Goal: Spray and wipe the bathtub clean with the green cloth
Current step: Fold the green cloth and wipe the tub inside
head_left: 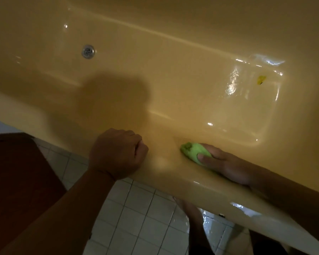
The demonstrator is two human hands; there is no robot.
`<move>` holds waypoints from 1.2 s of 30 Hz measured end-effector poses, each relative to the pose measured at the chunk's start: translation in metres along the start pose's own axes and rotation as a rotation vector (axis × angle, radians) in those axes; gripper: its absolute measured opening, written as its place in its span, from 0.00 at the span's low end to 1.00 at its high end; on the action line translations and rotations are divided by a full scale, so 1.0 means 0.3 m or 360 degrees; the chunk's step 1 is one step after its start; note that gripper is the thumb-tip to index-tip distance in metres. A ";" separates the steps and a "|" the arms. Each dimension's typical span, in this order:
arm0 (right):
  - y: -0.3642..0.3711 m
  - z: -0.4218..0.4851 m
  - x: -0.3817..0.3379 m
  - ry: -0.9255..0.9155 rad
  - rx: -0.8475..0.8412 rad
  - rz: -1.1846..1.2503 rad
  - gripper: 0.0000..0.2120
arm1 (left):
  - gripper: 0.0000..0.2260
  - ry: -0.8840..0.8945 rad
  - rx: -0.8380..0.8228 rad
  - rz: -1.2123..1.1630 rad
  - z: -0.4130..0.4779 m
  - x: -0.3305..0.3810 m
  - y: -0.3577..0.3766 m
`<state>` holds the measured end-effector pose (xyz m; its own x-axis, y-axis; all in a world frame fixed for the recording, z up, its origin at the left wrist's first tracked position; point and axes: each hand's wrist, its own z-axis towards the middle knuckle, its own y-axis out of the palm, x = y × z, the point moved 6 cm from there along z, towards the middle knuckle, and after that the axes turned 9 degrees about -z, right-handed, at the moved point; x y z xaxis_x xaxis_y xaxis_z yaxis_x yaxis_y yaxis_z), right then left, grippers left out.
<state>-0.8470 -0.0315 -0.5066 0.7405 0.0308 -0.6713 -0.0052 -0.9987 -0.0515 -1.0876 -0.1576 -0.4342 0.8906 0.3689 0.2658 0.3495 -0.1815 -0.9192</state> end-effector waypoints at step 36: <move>0.138 0.111 -0.354 -0.0421 -0.0070 -0.0176 0.24 | 0.15 -0.0001 0.0124 -0.0023 -0.002 -0.137 -0.044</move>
<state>-0.9483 -0.0748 -0.4621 0.5338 0.1434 -0.8333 0.0993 -0.9893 -0.1067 -1.1285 -0.1708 -0.4328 0.8855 0.3715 0.2792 0.3388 -0.1049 -0.9350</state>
